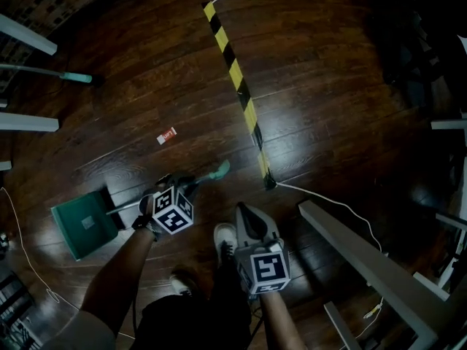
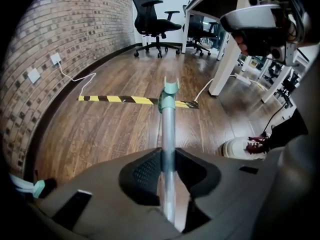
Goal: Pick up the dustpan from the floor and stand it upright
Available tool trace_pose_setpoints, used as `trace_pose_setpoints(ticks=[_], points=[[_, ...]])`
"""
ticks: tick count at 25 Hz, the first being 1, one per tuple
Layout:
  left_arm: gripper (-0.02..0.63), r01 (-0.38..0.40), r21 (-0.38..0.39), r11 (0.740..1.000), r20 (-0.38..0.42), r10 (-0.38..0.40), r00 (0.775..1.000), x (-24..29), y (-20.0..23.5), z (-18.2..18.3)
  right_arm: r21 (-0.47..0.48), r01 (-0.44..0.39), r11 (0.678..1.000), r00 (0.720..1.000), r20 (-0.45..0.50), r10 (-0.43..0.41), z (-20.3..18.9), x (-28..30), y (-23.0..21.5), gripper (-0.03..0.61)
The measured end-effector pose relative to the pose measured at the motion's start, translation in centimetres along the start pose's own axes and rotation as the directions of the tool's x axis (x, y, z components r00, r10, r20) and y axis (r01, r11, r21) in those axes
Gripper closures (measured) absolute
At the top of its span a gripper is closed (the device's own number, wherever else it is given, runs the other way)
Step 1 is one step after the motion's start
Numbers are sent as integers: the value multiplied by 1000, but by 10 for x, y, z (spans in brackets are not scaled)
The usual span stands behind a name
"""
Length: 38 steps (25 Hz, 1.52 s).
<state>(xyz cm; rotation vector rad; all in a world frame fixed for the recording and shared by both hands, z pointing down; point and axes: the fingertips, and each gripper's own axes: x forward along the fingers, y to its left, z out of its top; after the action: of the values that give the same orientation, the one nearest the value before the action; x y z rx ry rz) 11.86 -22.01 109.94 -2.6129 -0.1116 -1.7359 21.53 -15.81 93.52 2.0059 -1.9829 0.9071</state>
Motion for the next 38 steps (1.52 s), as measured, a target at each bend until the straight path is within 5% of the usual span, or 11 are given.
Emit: trace_pose_setpoints(ticks=[15, 24, 31, 38], points=[[502, -58, 12, 998, 197, 55, 979, -128, -25, 53, -13, 16, 1000, 1000, 11, -16, 89, -107, 56, 580], [502, -105, -41, 994, 376, 113, 920, -210, -29, 77, -4, -19, 1000, 999, -25, 19, 122, -129, 94, 580], [502, -167, -134, 977, 501, 212, 839, -278, -31, 95, -17, 49, 999, 995, 86, -47, 153, -144, 85, 580], [502, -184, -286, 941, 617, 327, 716, -348, -22, 105, -40, 50, 998, 994, 102, -46, 165, -156, 91, 580]])
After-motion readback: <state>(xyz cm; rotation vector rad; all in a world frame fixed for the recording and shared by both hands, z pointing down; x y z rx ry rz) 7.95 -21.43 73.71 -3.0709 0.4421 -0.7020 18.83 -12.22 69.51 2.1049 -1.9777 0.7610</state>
